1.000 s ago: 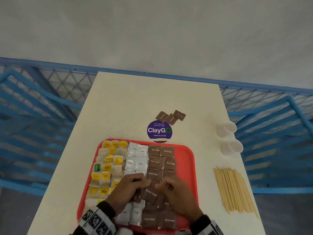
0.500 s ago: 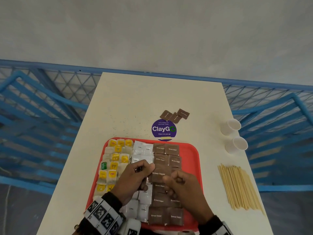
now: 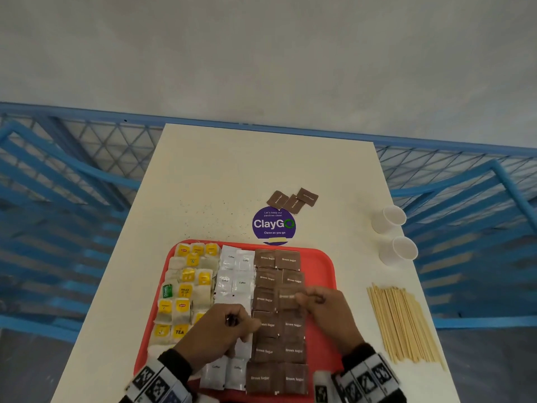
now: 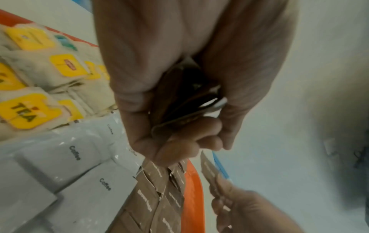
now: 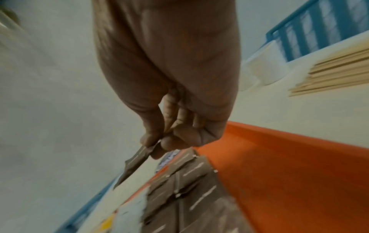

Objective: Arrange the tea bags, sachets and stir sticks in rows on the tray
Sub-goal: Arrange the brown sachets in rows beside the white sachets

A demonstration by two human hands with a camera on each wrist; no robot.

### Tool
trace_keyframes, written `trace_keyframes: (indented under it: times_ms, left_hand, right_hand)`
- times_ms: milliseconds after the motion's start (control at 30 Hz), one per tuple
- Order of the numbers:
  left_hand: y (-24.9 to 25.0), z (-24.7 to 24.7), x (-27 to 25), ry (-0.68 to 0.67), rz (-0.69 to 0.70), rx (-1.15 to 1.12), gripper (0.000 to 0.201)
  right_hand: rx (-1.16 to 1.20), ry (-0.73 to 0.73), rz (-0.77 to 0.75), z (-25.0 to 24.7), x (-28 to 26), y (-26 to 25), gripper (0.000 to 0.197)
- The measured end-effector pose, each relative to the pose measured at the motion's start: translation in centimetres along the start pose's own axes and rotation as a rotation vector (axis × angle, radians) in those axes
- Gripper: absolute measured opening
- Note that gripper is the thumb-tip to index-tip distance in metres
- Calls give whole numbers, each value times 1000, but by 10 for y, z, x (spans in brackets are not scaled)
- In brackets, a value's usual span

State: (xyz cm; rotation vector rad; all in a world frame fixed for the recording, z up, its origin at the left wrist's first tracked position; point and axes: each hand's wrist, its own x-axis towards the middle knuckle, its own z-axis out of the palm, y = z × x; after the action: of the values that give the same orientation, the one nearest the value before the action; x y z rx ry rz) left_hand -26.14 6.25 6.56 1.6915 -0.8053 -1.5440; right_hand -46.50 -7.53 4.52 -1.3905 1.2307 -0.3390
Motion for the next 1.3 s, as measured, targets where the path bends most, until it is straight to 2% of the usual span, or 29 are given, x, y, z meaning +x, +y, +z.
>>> trace_keyframes:
  times_ms: [100,200,267,400,533,633,700,800,867,1000,1100,1233,1300]
  left_hand:
    - [-1,-8,-5,64,-65,-185,29]
    - [-1,-13,-6,84,-94,-363,23]
    - [-1,-17,-7,46,-95,-538,17]
    - [-1,-24,-9,-61,-61,-901,53]
    - [2,-26,-9,-98,-35,-997,78]
    - [7,-26,-11,-150,-27,-998,84]
    - [8,-25,-13,-190,-32,-979,87]
    - [12,-20,-15,-241,-29,-854,68]
    - [19,-14,-17,-213,-26,-692,52]
    - [33,-6,-22,-62,27,-321,24]
    - [35,-8,-23,9,65,-124,24]
    - [32,-10,-23,73,94,-66,23]
    - [32,-9,-24,82,110,-66,14]
  right_hand:
    - [-40,131,80,-12,39,13,12]
    - [-77,152,114,-7,66,22,16]
    - [-90,168,163,-1,77,30,15]
    - [-200,264,231,10,77,38,26]
    - [-286,360,138,10,61,23,29]
    - [-265,321,-11,8,38,0,24]
    - [-221,208,-110,11,16,-23,20]
    - [-85,-56,-187,23,-16,-60,18]
    - [-130,-164,-226,33,-29,-75,17]
    - [-154,-118,-279,36,-36,-83,7]
    - [-83,-113,-215,33,-37,-79,10]
    - [-53,-21,-192,37,-39,-74,26]
    - [-63,-75,-204,40,-41,-74,20]
